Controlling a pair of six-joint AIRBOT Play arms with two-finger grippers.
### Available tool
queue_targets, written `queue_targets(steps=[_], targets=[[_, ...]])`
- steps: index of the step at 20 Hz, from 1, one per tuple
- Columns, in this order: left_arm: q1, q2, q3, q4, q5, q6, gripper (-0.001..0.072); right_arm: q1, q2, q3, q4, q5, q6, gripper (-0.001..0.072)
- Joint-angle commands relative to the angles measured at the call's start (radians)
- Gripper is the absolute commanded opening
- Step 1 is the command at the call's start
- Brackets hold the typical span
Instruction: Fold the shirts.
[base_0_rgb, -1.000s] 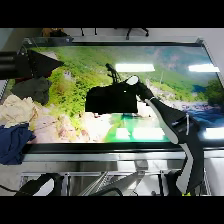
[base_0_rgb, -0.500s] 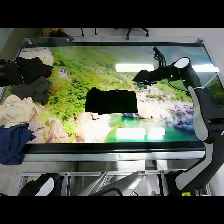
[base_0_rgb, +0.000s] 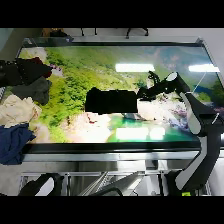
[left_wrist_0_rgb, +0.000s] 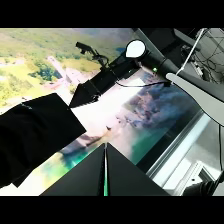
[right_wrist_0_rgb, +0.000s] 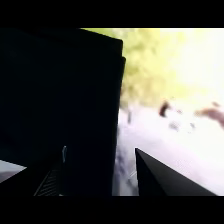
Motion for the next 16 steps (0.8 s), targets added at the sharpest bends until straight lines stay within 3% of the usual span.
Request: queue_targets(steps=[1,7,8,9,12,16], targets=[[0.001,0.001,0.0,0.0,0.0,0.0,0.0015,0.009,-0.036,-0.004,0.001,0.002,-0.01,0.0504],[0.001,0.001,0.0,0.0,0.001,0.001,0.0015,0.069,-0.078,-0.003,0.099,-0.006,-0.057,0.0494],[0.001,0.001,0.0,0.0,0.0,0.001,0.0015,0.077,-0.079,-0.003,0.127,-0.004,-0.079,0.0327],[0.001,0.001,0.0,0.0,0.001,0.001,0.0015,0.08,-0.075,-0.002,0.18,0.006,-0.119,0.0102],[0.001,0.001,0.0,-0.001,0.002,0.0,0.0015,0.059,-0.023,0.029,0.327,0.055,-0.182,0.002],[0.001,0.001,0.0,0.0,0.003,0.0,0.0015,-0.036,0.134,0.184,0.361,0.061,-0.156,0.0019]])
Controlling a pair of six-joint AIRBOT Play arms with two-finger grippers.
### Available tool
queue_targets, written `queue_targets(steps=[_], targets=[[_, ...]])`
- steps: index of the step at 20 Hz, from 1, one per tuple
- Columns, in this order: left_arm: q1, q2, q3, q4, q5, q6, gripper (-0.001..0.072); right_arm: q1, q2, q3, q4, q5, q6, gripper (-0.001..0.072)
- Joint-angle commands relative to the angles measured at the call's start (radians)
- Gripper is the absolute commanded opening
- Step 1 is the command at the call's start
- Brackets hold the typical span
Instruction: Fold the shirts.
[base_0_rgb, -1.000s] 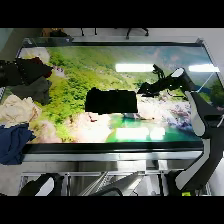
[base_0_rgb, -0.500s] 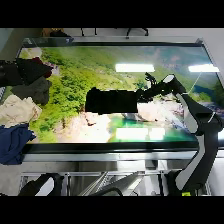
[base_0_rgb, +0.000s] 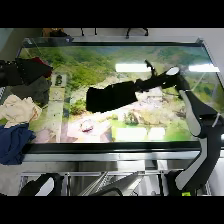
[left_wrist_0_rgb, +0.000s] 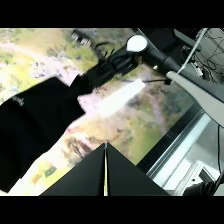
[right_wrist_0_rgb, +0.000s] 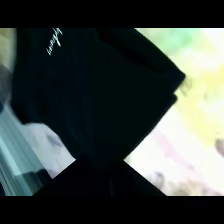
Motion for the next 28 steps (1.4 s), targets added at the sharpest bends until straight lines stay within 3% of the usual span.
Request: queue_targets(steps=[1,6,11,14,20,25,28], targets=[[0.001,0.001,0.0,0.0,0.003,0.0,0.0015,-0.094,0.129,0.135,0.1,0.014,0.031,0.0019],[0.001,0.0,0.0,0.0,0.006,0.0,0.0015,-0.34,0.261,0.245,0.163,-0.071,0.138,0.0019],[0.001,-0.001,0.0,0.0,0.005,0.0,0.0015,-0.629,0.234,0.244,0.12,-0.157,0.204,0.0019],[0.001,-0.001,0.0,0.0,0.005,0.0,0.0015,-0.792,0.207,0.243,-0.026,-0.096,0.282,0.0019],[0.001,-0.001,0.0,0.001,0.002,0.0,0.0015,-0.989,0.237,0.101,-0.395,0.286,0.544,0.0018],[0.001,-0.001,0.0,0.002,-0.002,0.0,0.0015,-1.089,0.374,-0.216,-0.706,0.27,0.594,0.0019],[0.001,-0.001,-0.001,0.002,-0.003,0.0,0.0015,-1.126,0.392,-0.359,-0.73,0.226,0.604,0.0027]])
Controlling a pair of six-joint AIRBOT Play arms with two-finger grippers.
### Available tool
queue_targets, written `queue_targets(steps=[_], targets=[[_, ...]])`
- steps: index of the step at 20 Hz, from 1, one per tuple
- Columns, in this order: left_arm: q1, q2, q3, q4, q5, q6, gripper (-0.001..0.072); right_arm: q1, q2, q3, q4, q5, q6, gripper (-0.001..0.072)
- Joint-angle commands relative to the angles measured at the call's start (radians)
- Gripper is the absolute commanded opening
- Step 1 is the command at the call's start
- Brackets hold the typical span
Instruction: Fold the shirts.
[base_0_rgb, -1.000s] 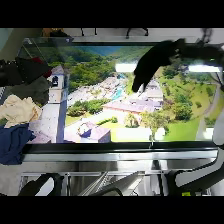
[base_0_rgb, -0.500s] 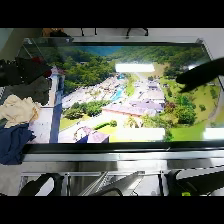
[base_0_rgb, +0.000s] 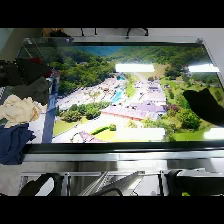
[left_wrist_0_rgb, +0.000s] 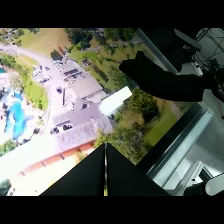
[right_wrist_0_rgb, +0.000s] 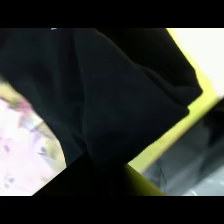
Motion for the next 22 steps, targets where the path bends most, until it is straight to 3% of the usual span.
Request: queue_targets(steps=[1,3,8,9,12,14,17,22], targets=[[0.001,-0.001,0.0,0.0,-0.002,0.0,0.0015,-0.042,0.03,-0.17,-0.106,-0.024,0.048,0.0079],[0.001,-0.001,0.0,0.0,-0.002,0.0,0.0015,-0.038,0.03,-0.196,-0.105,-0.023,0.026,0.072],[0.001,-0.001,0.0,0.0,-0.001,0.0,0.0015,-0.036,0.056,-0.107,-0.085,-0.008,0.021,0.0691],[0.001,-0.001,0.0,-0.001,0.0,0.0,0.0015,-0.03,0.06,-0.069,-0.042,-0.009,0.022,0.0583],[0.001,-0.001,0.0,-0.008,0.014,0.0,0.0015,-0.001,0.075,0.024,0.193,-0.059,0.011,0.0037],[0.001,0.0,0.0,-0.007,0.002,0.0,0.0014,0.061,0.109,0.026,0.345,-0.112,-0.047,0.002],[-0.026,0.018,-0.03,0.005,-0.011,-0.033,0.0012,0.272,0.183,-0.006,0.347,-0.147,-0.144,0.002],[-0.193,0.292,-0.473,0.198,0.078,-0.106,0.0012,0.691,0.452,-0.409,0.345,-0.206,-0.25,0.002]])
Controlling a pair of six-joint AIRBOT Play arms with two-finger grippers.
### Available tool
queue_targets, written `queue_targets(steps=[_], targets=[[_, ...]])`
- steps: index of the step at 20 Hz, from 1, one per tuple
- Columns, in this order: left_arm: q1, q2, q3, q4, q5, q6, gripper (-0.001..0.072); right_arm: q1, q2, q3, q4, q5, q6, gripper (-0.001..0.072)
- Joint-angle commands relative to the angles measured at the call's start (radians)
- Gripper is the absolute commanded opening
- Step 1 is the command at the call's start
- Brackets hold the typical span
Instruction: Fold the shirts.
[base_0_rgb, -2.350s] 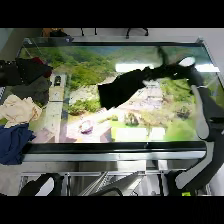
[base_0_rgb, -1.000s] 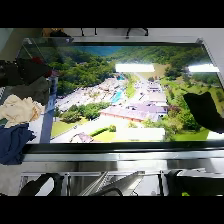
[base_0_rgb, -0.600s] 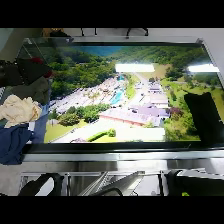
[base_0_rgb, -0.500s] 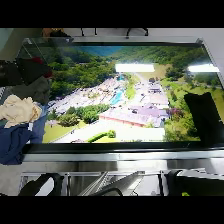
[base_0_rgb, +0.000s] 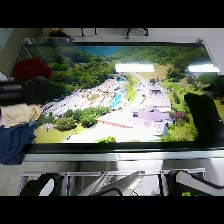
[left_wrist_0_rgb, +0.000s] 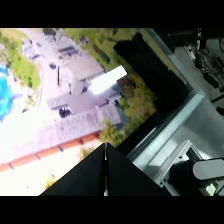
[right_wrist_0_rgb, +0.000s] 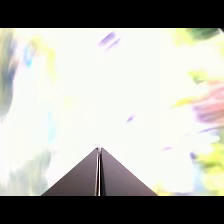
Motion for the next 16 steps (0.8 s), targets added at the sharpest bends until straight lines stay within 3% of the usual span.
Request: queue_targets(steps=[1,5,9,16], targets=[[-0.126,0.208,-0.342,0.13,0.093,-0.076,0.0013,0.29,0.208,-0.332,0.021,-0.058,-0.072,0.002],[-0.258,0.416,-0.704,0.126,0.216,-0.174,0.0013,0.494,0.394,-0.694,0.022,-0.201,-0.092,0.002],[-0.333,0.512,-0.824,0.126,0.251,-0.196,0.0014,0.51,0.406,-0.727,0.025,-0.196,-0.103,0.002],[-0.34,0.535,-0.831,0.124,0.25,-0.203,0.0015,0.51,0.405,-0.727,0.025,-0.177,-0.103,0.002]])
